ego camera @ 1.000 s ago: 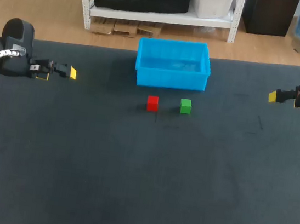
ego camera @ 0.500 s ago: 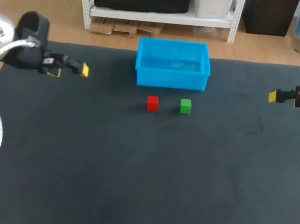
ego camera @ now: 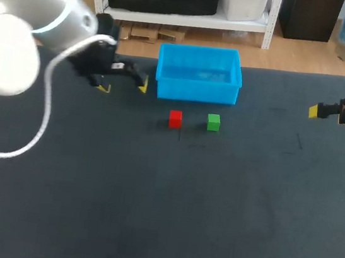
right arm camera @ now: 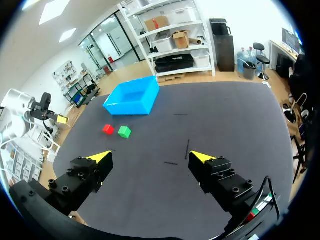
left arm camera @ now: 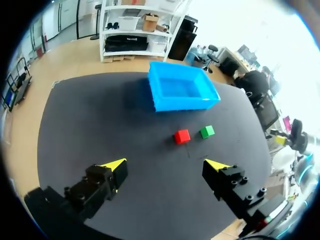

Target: Use the left arm to pick the red cube and place it into the blue plastic box first, then use the right arm to grasp the green cube and put it into the same blue plastic box after the first action is fully finished.

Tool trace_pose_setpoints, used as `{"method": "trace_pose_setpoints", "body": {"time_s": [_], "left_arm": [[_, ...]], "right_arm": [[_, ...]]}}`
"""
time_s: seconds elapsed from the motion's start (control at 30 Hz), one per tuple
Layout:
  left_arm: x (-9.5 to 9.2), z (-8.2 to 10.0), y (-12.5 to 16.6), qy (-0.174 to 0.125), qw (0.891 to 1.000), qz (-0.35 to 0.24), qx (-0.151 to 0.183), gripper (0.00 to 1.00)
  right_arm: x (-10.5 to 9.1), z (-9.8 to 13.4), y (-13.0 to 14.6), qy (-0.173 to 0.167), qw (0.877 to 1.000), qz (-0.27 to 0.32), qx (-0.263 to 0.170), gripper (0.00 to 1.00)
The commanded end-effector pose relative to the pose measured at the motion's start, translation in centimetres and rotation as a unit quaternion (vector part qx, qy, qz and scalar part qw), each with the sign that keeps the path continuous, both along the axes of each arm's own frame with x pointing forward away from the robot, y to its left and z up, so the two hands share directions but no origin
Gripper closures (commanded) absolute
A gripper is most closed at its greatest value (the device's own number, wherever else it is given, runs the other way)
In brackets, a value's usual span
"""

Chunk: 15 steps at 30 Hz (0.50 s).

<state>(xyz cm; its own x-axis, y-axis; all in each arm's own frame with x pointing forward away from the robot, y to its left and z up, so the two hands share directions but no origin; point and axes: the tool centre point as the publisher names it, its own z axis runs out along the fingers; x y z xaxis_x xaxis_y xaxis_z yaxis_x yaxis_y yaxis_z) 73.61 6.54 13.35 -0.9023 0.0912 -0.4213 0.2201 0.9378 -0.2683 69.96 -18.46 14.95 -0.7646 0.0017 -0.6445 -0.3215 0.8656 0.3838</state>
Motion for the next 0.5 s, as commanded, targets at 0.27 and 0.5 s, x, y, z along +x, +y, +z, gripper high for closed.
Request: {"method": "trace_pose_setpoints", "body": {"time_s": [0.27,0.5], "left_arm": [[1.51,-1.27,-1.98,0.020,0.999,0.004,0.043,0.00],[1.51,-1.27,-1.98,0.020,0.999,0.004,0.043,0.00]], "right_arm": [[0.00,0.02,-0.03,0.000,1.000,0.000,-0.001,0.00],[0.00,0.02,-0.03,0.000,1.000,0.000,-0.001,0.00]]}}
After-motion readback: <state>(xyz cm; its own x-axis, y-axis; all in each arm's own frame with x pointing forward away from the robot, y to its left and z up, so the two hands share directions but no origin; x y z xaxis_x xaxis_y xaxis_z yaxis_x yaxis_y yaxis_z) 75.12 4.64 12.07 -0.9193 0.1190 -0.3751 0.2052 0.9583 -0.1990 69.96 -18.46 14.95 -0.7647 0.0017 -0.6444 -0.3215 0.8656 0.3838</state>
